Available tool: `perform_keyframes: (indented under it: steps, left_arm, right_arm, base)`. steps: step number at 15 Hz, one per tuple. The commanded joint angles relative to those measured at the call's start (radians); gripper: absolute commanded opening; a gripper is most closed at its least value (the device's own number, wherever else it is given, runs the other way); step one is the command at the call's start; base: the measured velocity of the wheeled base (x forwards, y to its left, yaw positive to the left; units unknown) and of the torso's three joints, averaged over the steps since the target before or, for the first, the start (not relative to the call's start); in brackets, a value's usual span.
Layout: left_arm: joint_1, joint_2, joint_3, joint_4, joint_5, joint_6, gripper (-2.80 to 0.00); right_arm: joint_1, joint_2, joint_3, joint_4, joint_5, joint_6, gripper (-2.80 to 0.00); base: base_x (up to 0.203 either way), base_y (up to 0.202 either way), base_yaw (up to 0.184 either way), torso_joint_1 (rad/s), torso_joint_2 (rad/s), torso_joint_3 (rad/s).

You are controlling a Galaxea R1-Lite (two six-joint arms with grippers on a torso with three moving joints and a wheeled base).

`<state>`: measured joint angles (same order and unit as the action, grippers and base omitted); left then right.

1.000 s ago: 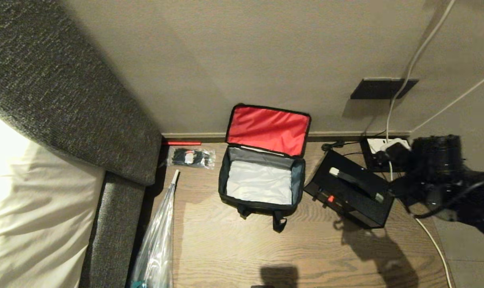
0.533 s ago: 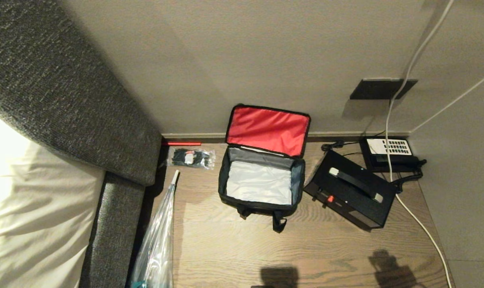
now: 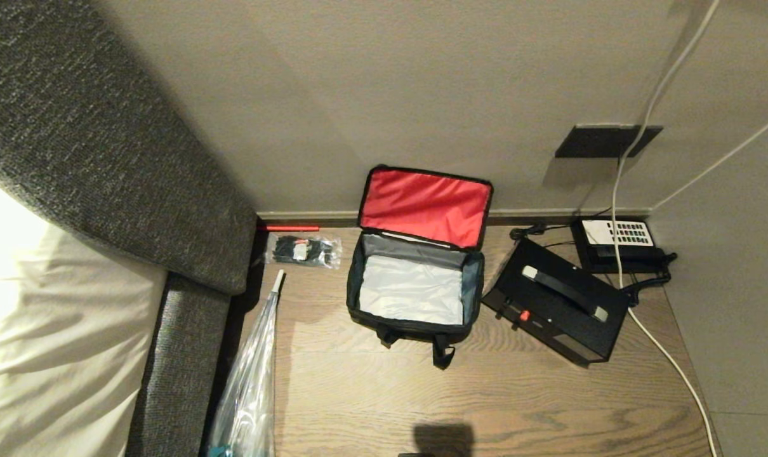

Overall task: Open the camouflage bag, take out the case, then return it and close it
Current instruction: Grip the handle again

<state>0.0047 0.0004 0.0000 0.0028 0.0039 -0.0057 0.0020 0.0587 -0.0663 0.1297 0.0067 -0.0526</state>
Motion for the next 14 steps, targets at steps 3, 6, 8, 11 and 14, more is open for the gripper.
perform_keyframes:
  steps: [3,6,8,11,14]
  left_arm:
    - [0.001,0.0,0.003,0.0,0.001,0.0,-2.8]
    - [0.0,-0.002,0.002,0.0,0.001,0.0,-2.8]
    - [0.001,-0.002,0.002,0.0,0.001,0.0,-2.8]
    - [0.001,-0.002,0.003,0.0,0.001,0.0,-2.8]
    - [0.0,-0.002,0.002,0.0,0.001,0.0,-2.8]
  right_arm:
    - [-0.002,-0.06,0.067,-0.133,-0.004,0.016,-2.8]
    - [-0.002,-0.06,0.066,-0.136,-0.005,0.028,-2.8]
    - [-0.002,-0.06,0.066,-0.136,-0.005,0.028,-2.8]
    - [-0.002,-0.06,0.066,-0.136,-0.005,0.028,-2.8]
    - [-0.002,-0.06,0.066,-0.136,-0.005,0.028,-2.8]
  base:
    - [0.0,0.0,0.0,0.0,0.0,0.0]
    - [0.0,0.0,0.0,0.0,0.0,0.0]
    - [0.0,0.0,0.0,0.0,0.0,0.0]
    - [0.0,0.0,0.0,0.0,0.0,0.0]
    - [0.0,0.0,0.0,0.0,0.0,0.0]
